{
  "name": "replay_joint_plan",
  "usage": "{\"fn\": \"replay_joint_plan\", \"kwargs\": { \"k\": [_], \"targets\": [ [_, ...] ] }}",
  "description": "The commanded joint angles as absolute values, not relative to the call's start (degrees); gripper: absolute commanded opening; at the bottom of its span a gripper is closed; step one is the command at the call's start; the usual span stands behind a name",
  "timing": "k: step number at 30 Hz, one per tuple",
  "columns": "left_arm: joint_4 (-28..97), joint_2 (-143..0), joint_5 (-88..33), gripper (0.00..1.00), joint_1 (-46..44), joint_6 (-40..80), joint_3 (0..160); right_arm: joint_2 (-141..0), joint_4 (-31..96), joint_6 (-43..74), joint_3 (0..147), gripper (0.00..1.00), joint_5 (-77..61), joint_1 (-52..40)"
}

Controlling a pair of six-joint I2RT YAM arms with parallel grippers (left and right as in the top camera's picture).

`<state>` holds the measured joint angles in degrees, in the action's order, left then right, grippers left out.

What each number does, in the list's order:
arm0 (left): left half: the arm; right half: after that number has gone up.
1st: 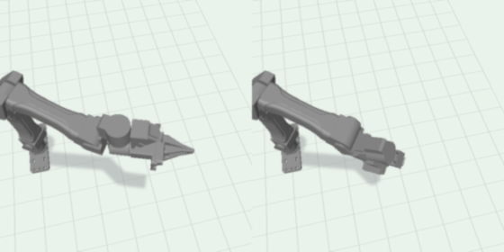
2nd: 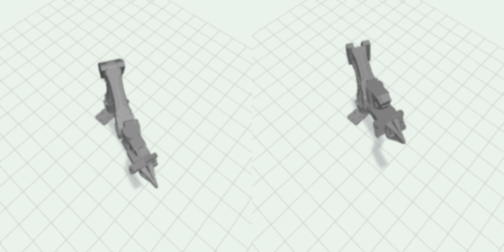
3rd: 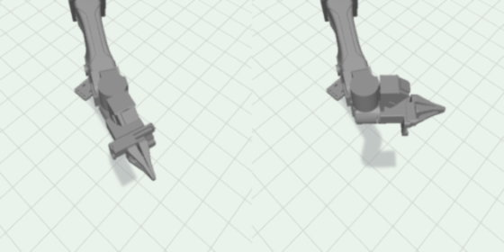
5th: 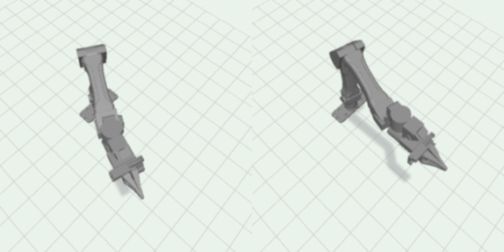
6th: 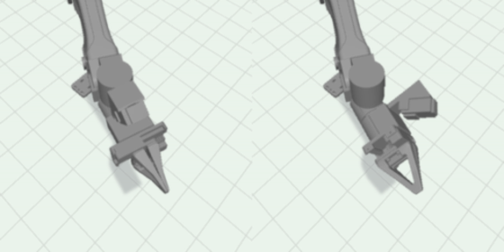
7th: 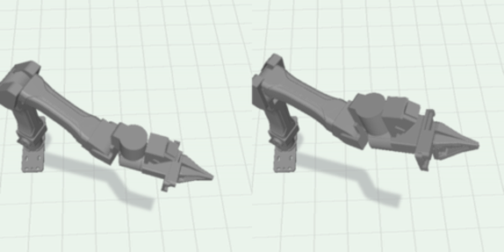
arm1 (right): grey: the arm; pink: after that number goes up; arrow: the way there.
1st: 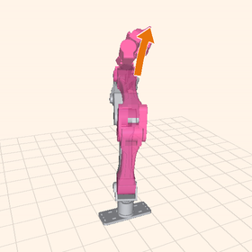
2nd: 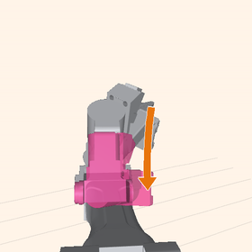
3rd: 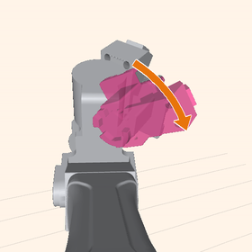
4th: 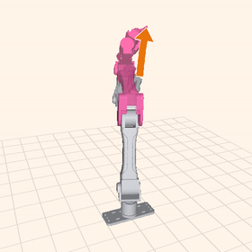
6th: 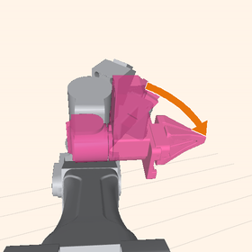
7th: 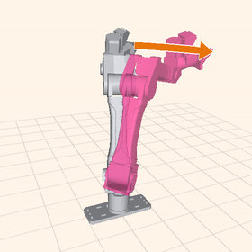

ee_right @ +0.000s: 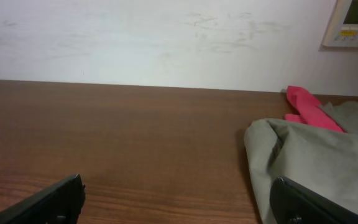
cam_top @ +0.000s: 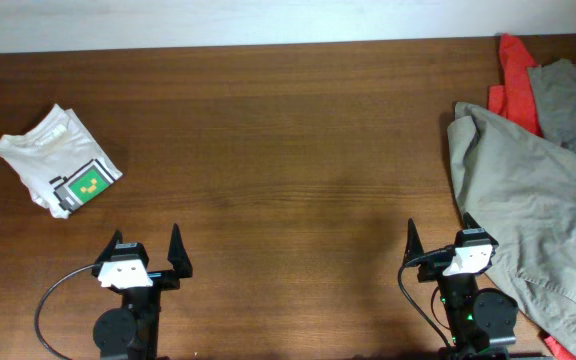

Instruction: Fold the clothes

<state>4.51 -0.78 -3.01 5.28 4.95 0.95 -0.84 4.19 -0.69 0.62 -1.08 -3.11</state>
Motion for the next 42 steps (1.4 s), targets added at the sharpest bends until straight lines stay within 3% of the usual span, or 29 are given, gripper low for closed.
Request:
{"fn": "replay_joint_plan", "kwargs": {
  "k": [1, 35, 42],
  "targets": [
    [4.4, -0.7, -3.2, 0.99, 5.5, 4.3, 0.5, -0.4, 4.4, -1.1, 0.3, 0.99, -1.0, -3.4],
    [4.4, -0.7, -3.3, 0.99, 5.5, 4.3, 0.5, -0.4, 4.1, 2.5, 0.4, 0.99, -1.3, -3.4],
    [11.2, -0.8, -3.2, 0.99, 5.5, 4.3, 4.8, -3.2, 12.1, 3.9, 9.7, 0.99, -0.3, -3.4]
  ]
}}
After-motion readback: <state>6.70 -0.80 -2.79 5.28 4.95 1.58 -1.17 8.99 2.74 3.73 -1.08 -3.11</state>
